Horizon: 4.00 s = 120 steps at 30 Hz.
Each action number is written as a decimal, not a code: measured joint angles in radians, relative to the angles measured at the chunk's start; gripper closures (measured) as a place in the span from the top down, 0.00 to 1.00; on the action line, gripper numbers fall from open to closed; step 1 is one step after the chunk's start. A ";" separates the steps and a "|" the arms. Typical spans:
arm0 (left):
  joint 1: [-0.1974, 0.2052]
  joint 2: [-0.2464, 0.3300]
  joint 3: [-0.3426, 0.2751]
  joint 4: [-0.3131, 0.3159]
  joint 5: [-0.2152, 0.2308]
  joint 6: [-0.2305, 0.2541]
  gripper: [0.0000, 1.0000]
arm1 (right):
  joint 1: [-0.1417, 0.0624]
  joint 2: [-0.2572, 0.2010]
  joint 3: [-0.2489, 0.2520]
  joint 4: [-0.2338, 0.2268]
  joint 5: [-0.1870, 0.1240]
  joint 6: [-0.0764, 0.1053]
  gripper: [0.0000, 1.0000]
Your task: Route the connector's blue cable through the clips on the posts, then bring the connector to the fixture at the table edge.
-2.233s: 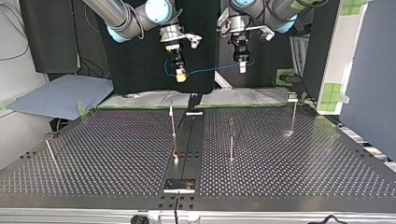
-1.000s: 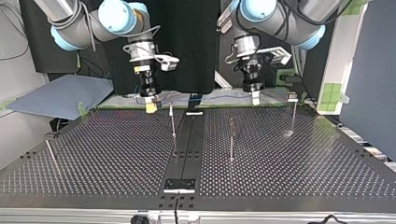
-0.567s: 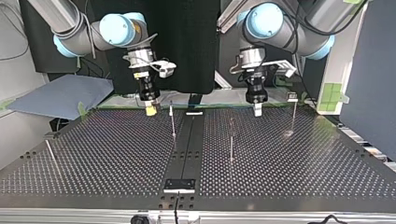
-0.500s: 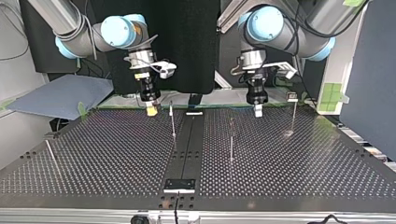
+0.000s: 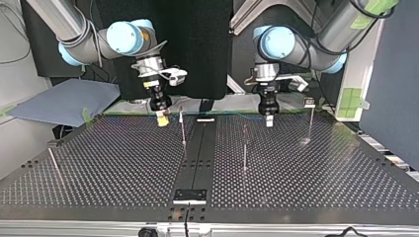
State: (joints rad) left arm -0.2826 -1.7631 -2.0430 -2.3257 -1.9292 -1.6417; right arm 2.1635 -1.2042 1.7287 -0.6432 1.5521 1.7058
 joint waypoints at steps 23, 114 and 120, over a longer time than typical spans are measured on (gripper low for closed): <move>0.009 -0.039 0.112 -0.063 0.024 0.000 0.00 | -0.032 0.035 -0.031 -0.003 -0.025 0.019 0.00; 0.040 0.057 0.076 -0.276 0.276 -0.175 1.00 | -0.103 0.042 -0.048 0.041 -0.080 0.019 0.00; 0.034 0.100 0.076 -0.300 0.283 -0.196 1.00 | -0.100 0.042 -0.048 0.042 -0.083 0.019 0.00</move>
State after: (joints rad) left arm -0.2490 -1.6628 -1.9675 -2.6252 -1.6465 -1.8373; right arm 2.0639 -1.1622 1.6806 -0.6015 1.4689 1.7245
